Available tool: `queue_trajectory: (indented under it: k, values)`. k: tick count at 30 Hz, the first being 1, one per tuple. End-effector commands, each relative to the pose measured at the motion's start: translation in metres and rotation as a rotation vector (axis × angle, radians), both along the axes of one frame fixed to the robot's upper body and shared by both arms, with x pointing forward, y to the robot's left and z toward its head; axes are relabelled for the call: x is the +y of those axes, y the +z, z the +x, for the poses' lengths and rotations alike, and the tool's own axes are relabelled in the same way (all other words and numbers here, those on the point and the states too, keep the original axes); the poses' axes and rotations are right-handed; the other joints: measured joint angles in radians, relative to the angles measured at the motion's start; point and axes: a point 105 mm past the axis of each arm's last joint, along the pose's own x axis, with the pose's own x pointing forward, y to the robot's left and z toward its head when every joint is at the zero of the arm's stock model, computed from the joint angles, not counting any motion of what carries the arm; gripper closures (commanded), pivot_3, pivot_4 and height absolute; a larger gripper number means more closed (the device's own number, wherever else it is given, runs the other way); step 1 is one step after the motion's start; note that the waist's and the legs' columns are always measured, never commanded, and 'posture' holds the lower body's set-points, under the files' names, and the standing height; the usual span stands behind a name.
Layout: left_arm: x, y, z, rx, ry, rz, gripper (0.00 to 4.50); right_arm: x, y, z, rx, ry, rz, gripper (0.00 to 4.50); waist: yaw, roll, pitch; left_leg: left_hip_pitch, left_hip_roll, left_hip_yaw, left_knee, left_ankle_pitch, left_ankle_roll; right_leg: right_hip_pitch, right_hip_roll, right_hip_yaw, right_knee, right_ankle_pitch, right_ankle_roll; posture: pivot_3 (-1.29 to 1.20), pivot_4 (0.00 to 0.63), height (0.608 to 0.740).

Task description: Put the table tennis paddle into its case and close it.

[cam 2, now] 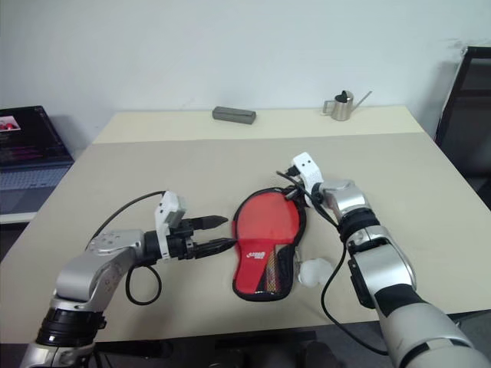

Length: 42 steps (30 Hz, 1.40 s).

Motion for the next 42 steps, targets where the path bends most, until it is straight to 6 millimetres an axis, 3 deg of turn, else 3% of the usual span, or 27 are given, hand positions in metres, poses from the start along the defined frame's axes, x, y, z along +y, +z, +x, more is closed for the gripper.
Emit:
queue_trajectory:
  k: [1, 3, 13, 19, 27, 29, 36, 42]
  values:
    - [-0.007, 0.008, -0.001, -0.053, -0.032, -0.006, 0.60, 0.015, 0.021, 0.003, -0.073, 0.042, 0.012, 4.28, 0.000, 0.000, 0.000, 0.000, 0.000, 0.000, 0.000, 0.000, 0.000, 0.000, 0.000, 0.000, 0.000, 0.000, 0.000, 0.00, 0.150, 0.740]
    - [-0.009, 0.007, -0.001, -0.053, -0.039, -0.005, 0.60, 0.016, 0.021, 0.005, -0.080, 0.032, 0.015, 3.82, -0.001, 0.000, 0.000, 0.000, 0.000, 0.000, 0.000, 0.000, 0.000, 0.000, 0.000, 0.000, 0.000, 0.000, 0.000, 0.00, 0.150, 0.740]
    - [-0.019, 0.004, 0.002, -0.061, -0.071, -0.006, 0.60, 0.023, 0.040, 0.010, -0.161, 0.003, 0.087, 0.24, 0.001, 0.000, 0.000, 0.000, 0.000, 0.000, 0.000, 0.000, 0.000, 0.000, 0.000, 0.000, 0.000, 0.000, 0.000, 0.00, 0.150, 0.740]
    - [-0.029, 0.003, 0.013, -0.089, -0.137, 0.031, 0.60, 0.008, 0.072, -0.003, -0.183, 0.027, 0.210, 0.24, 0.005, 0.001, 0.002, -0.001, 0.000, -0.001, 0.000, 0.000, 0.000, -0.001, 0.000, 0.000, 0.000, 0.000, 0.000, 0.00, 0.150, 0.740]
    - [-0.047, 0.004, 0.032, -0.133, -0.232, 0.061, 0.60, -0.048, 0.060, -0.076, -0.124, 0.074, 0.088, 0.24, 0.026, 0.000, 0.003, -0.004, -0.001, -0.001, 0.001, -0.001, -0.001, -0.001, -0.001, -0.001, -0.003, -0.001, 0.002, 0.00, 0.150, 0.740]
    - [-0.059, 0.000, 0.037, -0.145, -0.271, 0.075, 0.60, -0.066, 0.057, -0.105, -0.082, 0.102, 0.063, 0.24, 0.027, 0.000, 0.004, -0.005, -0.001, -0.001, 0.001, -0.001, -0.001, -0.001, -0.001, -0.001, -0.003, -0.001, 0.002, 0.00, 0.150, 0.740]
    - [-0.089, -0.011, 0.035, -0.153, -0.385, 0.084, 0.60, -0.087, 0.061, -0.168, 0.023, 0.171, 0.108, 0.24, 0.023, -0.004, 0.006, -0.007, -0.001, -0.001, 0.002, -0.002, 0.000, -0.002, -0.001, -0.002, -0.004, -0.002, 0.003, 0.00, 0.150, 0.740]
    - [-0.091, -0.027, 0.040, -0.143, -0.392, 0.125, 0.60, -0.093, 0.063, -0.194, 0.071, 0.193, 0.108, 0.24, 0.027, -0.007, 0.008, -0.007, -0.001, -0.001, 0.003, -0.002, 0.000, -0.001, -0.001, -0.003, -0.003, -0.002, 0.004, 0.00, 0.150, 0.740]
